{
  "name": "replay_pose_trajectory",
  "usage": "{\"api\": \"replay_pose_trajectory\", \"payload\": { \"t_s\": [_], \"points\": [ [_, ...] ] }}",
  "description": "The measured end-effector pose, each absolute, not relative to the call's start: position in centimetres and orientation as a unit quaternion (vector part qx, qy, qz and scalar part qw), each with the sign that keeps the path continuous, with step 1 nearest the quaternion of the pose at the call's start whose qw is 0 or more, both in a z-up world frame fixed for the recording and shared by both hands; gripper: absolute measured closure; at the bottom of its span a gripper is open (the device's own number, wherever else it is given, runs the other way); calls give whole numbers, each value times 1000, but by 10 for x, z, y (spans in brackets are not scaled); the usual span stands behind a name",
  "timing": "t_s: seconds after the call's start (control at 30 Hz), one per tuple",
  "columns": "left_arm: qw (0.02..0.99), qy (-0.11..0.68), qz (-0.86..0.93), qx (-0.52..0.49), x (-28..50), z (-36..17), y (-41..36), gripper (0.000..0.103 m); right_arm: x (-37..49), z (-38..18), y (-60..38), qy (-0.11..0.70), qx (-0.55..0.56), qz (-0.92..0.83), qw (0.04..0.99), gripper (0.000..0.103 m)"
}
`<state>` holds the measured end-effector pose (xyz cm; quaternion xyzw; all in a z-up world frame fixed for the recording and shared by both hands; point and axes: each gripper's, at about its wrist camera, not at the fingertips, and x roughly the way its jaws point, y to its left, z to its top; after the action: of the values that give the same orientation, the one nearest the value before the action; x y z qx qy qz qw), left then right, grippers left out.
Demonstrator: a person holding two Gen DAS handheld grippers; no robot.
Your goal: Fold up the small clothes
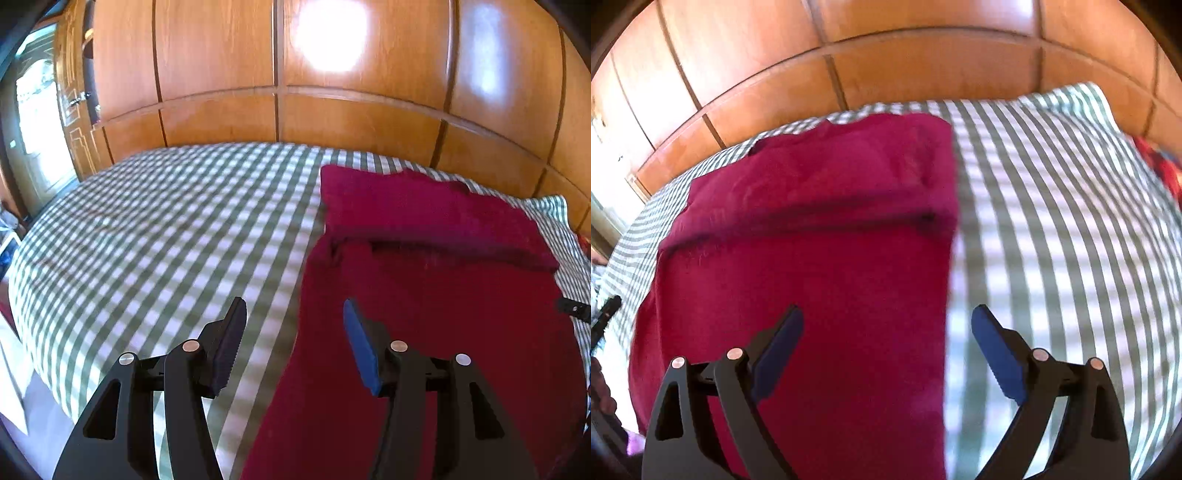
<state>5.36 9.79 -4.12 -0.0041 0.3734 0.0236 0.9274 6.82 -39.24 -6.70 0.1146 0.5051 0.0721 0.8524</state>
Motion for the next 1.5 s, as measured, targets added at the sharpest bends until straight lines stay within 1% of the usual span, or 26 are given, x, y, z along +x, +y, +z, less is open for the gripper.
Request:
{"api": "replay_pose_trajectory", "payload": {
  "t_s": [0.27, 0.37, 0.53, 0.6, 0.7, 0.9, 1.03, 1.07, 1.13, 1.17, 1.2, 1.23, 1.3, 1.43, 1.5],
  "points": [
    [915, 402, 26, 11, 26, -64, 102, 49, 3, -71, -401, 524, 113, 110, 837, 11],
    [911, 410, 27, 15, 16, -72, 105, 49, -19, -68, -400, 529, 117, 133, 830, 12],
    [908, 418, 27, 22, 2, -79, 107, 49, -45, -65, -398, 539, 117, 157, 819, 24],
    [907, 419, 27, 23, -2, -80, 108, 49, -53, -64, -397, 544, 120, 164, 814, 33],
    [907, 421, 25, 24, -7, -80, 108, 49, -61, -63, -397, 550, 129, 175, 806, 41],
    [899, 437, 12, 27, -20, -83, 112, 49, -79, -64, -400, 565, 138, 200, 788, 46],
    [881, 472, -17, -10, -37, -90, 121, 50, -80, -65, -389, 573, 128, 211, 782, 49],
    [878, 478, -24, -18, -39, -91, 123, 53, -80, -65, -387, 574, 127, 212, 781, 51],
    [867, 494, -60, -40, -43, -92, 126, 69, -79, -65, -385, 576, 123, 213, 780, 62],
    [865, 494, -69, -45, -44, -92, 126, 74, -78, -66, -385, 577, 122, 216, 778, 75],
    [862, 496, -86, -53, -44, -92, 127, 89, -78, -66, -385, 577, 122, 221, 777, 83],
    [858, 499, -103, -65, -43, -92, 129, 93, -79, -65, -383, 576, 119, 227, 776, 85],
    [854, 497, -124, -86, -44, -88, 134, 95, -77, -62, -381, 574, 130, 239, 772, 89],
    [837, 474, -195, -190, -45, -69, 156, 95, -71, -42, -388, 542, 216, 281, 762, 90],
    [832, 457, -219, -226, -45, -56, 158, 95, -62, -31, -393, 524, 248, 296, 759, 91]
  ]
}}
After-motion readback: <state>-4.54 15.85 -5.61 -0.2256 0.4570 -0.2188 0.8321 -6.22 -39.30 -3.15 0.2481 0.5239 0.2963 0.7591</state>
